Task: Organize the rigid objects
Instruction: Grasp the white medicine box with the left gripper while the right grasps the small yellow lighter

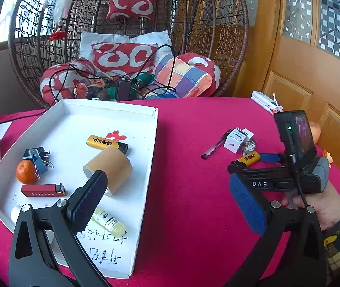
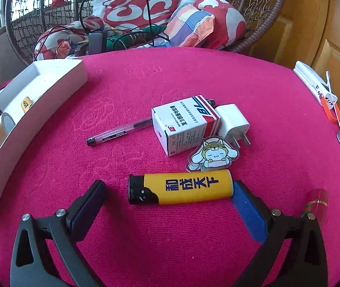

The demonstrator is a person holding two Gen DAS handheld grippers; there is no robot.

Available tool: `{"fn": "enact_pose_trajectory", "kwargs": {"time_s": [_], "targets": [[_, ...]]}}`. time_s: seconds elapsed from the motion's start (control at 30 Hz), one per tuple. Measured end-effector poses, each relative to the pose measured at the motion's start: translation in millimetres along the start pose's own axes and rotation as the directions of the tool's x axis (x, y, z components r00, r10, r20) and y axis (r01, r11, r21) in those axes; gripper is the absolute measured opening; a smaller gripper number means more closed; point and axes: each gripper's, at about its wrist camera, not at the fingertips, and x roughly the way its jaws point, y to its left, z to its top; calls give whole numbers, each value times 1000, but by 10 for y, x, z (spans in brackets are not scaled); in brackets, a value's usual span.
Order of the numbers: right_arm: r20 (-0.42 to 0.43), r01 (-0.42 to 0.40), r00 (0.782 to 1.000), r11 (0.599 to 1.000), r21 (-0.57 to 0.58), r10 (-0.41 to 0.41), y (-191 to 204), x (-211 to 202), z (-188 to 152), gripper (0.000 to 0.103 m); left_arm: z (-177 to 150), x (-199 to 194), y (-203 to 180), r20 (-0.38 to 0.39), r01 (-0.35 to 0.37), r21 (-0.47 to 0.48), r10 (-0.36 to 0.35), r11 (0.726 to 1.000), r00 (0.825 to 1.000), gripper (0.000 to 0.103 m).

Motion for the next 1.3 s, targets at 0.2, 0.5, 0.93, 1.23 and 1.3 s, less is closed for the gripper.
{"fn": "enact_pose_trajectory", "kwargs": {"time_s": [0.2, 0.5, 0.93, 1.23, 1.3], "targets": [[50, -62, 997, 997, 45, 60, -156, -253, -210, 81, 127, 181, -139, -45, 30, 50, -28, 998, 999, 103], [105, -148, 986, 961, 235, 126, -589, -404, -408, 81, 458, 1026, -650, -148, 145, 181, -119, 973, 982, 103], [142, -239, 968, 931, 277, 206, -691, -436, -470, 82, 574, 1856, -1207, -184, 81, 321, -22, 944, 983, 88], [165, -302, 950, 908, 291, 264, -735, -443, -503, 82, 475, 2046, -1406, -228, 89, 390, 2, 916, 974, 39], [167, -306, 949, 906, 293, 267, -736, -439, -502, 82, 483, 2024, -1436, -219, 96, 396, -8, 913, 976, 32]]}}
